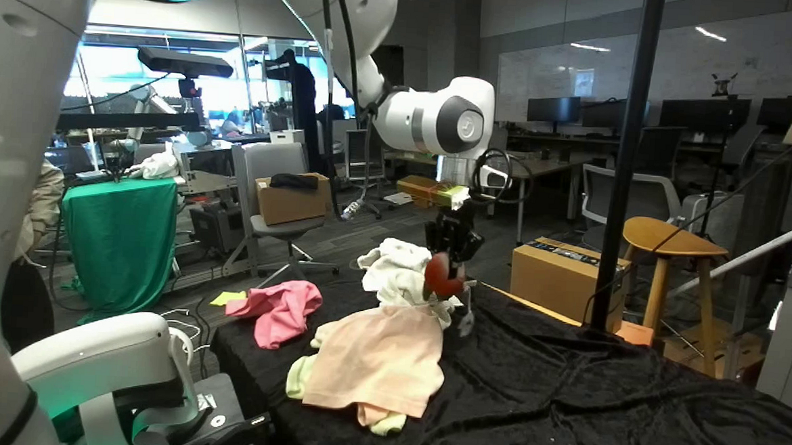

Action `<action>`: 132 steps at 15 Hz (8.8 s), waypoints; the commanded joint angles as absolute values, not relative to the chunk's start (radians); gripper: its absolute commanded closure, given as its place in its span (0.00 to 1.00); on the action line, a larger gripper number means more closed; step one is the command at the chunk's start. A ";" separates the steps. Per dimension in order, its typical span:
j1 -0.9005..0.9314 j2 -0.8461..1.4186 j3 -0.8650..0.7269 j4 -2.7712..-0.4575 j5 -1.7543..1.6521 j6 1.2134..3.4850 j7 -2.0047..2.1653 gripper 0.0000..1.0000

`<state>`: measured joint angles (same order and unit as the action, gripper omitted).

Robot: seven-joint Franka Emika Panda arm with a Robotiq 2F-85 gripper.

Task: Put the green towel, the peach shirt, the turnip plushie, the white towel and the pink shirt in the center, respectively

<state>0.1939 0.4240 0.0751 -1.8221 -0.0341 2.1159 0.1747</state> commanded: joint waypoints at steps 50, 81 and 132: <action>0.462 0.531 0.193 -1.565 -0.207 2.003 0.315 0.00; 0.637 1.023 0.127 -1.030 -0.161 2.194 0.383 0.00; 0.738 0.354 -0.146 -1.564 -0.393 1.846 0.551 0.88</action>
<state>0.7272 0.5295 -0.1499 -1.3663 -0.3801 1.8454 0.5582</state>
